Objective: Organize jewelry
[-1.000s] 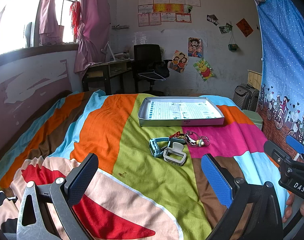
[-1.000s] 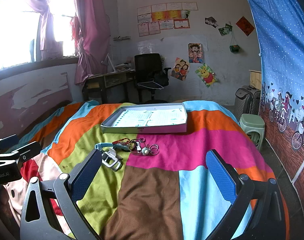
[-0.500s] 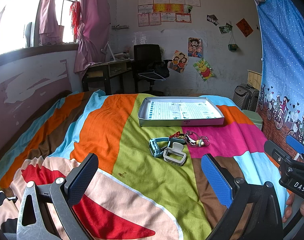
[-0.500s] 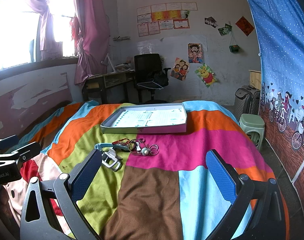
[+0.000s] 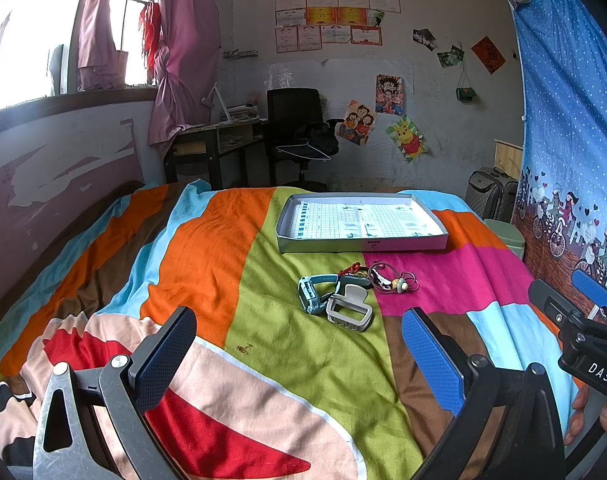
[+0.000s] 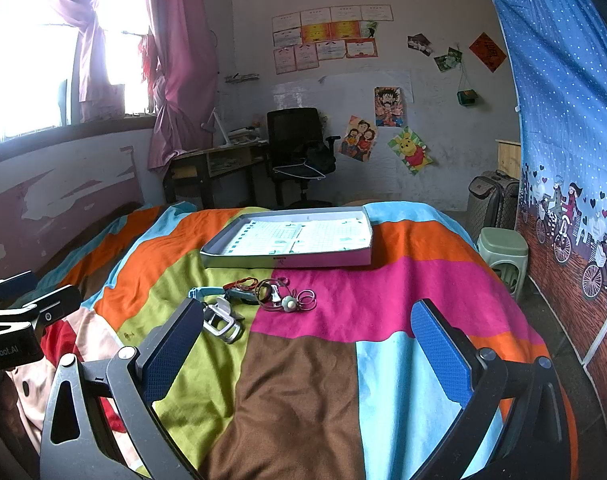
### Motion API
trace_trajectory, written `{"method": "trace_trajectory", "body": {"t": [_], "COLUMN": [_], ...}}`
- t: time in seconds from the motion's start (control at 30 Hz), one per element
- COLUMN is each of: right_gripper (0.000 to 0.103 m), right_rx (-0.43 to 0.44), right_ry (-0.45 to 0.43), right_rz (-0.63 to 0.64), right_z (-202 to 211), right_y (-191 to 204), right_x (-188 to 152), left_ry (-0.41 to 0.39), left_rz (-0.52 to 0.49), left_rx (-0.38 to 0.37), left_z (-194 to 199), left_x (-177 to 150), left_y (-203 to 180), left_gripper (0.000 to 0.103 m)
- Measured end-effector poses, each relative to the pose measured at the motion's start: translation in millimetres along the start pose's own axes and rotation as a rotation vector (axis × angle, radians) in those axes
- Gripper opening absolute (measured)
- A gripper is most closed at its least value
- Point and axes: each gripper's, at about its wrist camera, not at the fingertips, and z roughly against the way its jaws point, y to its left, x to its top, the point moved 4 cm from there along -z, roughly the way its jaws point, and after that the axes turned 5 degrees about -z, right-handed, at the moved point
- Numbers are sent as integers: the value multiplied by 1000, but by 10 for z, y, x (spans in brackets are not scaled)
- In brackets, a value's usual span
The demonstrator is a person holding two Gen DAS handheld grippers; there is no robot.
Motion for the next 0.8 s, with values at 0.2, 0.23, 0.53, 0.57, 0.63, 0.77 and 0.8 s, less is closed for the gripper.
{"method": "trace_trajectory", "body": {"t": [0.2, 0.23, 0.53, 0.57, 0.63, 0.77, 0.8], "right_gripper": [102, 102, 102, 102, 102, 102, 102], "right_rx": [0, 0, 0, -1, -1, -8, -14], "right_ry": [-1, -1, -1, -1, -1, 0, 0], "right_rz": [0, -1, 1, 1, 1, -3, -3], "right_z": [-1, -1, 0, -1, 1, -1, -13], "right_y": [5, 5, 4, 3, 14, 53, 27], "right_x": [-2, -2, 3, 3, -5, -36, -11], "left_ry": [0, 0, 1, 1, 2, 4, 7], "left_rz": [-1, 0, 0, 0, 1, 2, 4], "left_rx": [0, 0, 1, 0, -1, -3, -6], "left_z": [1, 1, -1, -1, 0, -2, -8], "left_x": [2, 1, 0, 0, 0, -11, -20], "left_y": [-8, -9, 0, 0, -10, -17, -32], "left_gripper": [103, 103, 103, 103, 103, 103, 103]}}
